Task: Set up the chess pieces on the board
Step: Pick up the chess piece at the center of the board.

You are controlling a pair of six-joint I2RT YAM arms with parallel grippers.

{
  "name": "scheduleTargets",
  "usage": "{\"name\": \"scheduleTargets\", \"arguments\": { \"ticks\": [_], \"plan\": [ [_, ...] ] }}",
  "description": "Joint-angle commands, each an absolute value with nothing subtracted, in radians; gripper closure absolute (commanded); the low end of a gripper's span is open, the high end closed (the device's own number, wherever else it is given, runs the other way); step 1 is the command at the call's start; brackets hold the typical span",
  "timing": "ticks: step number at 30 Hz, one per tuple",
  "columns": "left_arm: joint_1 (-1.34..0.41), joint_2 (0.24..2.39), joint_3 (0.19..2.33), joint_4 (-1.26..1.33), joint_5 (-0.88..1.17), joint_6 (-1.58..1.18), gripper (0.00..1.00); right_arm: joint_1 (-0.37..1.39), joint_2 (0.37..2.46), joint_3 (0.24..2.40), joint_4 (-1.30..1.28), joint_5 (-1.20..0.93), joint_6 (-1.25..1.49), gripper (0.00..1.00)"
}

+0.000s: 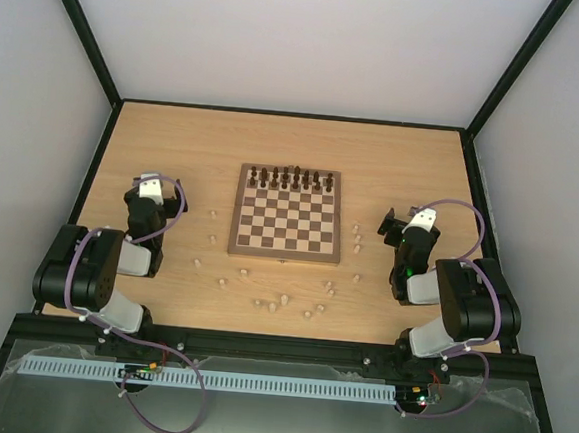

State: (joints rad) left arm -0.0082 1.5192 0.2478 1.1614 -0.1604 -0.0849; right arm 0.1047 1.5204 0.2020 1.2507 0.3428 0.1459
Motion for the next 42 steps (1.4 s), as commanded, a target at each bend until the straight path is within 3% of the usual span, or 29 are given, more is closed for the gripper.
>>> {"name": "scheduleTargets", "arguments": {
  "ticks": [1, 19, 21, 23, 27, 32, 37, 42],
  "plan": [
    [-0.014, 1.525, 0.247, 1.218, -0.161, -0.074, 0.01, 0.1, 1.519, 0.217, 1.27, 0.352, 0.153, 0.01],
    [-0.02, 1.514, 0.259, 1.19, -0.111, -0.044, 0.01, 0.1, 1.5, 0.21, 1.278, 0.354, 0.151, 0.01],
    [-0.032, 1.492, 0.261, 1.165, -0.13, -0.037, 0.01, 0.102, 1.428, 0.225, 1.188, 0.337, 0.142, 0.02],
    [-0.036, 1.466, 0.272, 1.126, -0.15, -0.04, 0.01, 0.102, 1.338, 0.31, 0.909, 0.329, 0.141, 0.01],
    [-0.045, 1.386, 0.368, 0.891, -0.144, -0.051, 0.01, 0.104, 1.244, 0.445, 0.615, 0.321, 0.217, 0.01],
    [-0.075, 1.229, 0.46, 0.661, -0.134, -0.144, 0.01, 0.108, 1.124, 0.53, 0.428, 0.247, 0.41, 0.01],
    [-0.296, 1.123, 0.524, 0.663, -0.208, -0.101, 0.01, 0.111, 1.154, 0.632, 0.281, 0.005, 0.629, 0.02],
    [-0.44, 1.116, 0.667, 0.46, -0.308, -0.104, 0.01, 0.159, 1.118, 0.713, 0.159, -0.093, 0.605, 0.01]
  ]
}}
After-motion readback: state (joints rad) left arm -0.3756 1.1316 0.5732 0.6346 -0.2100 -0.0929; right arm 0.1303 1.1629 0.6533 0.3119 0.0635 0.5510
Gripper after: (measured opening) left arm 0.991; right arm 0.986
